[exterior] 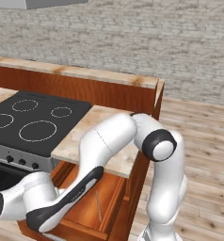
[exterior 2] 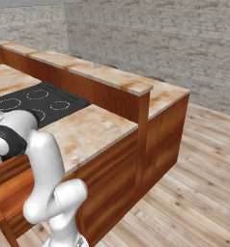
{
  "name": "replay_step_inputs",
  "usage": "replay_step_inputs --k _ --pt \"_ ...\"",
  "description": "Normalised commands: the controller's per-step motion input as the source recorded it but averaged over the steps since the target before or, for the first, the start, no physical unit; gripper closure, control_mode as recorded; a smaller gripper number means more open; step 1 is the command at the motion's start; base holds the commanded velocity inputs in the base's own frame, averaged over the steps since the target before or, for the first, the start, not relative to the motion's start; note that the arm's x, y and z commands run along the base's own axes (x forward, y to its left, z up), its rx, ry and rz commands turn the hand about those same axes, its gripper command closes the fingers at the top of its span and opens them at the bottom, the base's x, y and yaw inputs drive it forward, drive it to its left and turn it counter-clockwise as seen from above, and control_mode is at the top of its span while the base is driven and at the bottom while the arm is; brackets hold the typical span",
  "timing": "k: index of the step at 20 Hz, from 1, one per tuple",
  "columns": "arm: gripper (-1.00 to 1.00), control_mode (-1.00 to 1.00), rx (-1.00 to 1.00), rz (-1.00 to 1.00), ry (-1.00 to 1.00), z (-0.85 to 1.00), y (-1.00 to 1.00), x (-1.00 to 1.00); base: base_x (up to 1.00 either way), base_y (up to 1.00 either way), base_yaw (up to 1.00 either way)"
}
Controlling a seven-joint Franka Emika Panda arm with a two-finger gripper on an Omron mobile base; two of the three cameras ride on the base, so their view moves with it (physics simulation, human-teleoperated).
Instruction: Take a straw from the drawer in front and place it inside the glass cup on the dining counter.
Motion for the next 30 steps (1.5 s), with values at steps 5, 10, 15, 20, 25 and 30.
replay_step_inputs --k 5,10,15,20,25,30 --pt "1.00 -1.00 0.13 -0.01 0.00 0.23 -0.12 0.00 0.00 0.00 0.00" --pt "1.00 -1.00 0.14 -0.02 0.00 0.27 -0.11 0.00 0.00 0.00 0.00" --pt "1.00 -1.00 0.16 -0.01 0.00 0.24 -0.07 0.00 0.00 0.00 0.00" --pt "1.00 -1.00 0.18 0.00 0.00 0.14 -0.17 0.04 0.00 0.00 0.00" --pt "1.00 -1.00 0.19 0.00 0.03 0.06 -0.22 0.10 0.00 0.00 0.00" --pt "1.00 -1.00 0.20 0.00 0.10 0.00 -0.36 0.27 0.00 0.00 0.00"
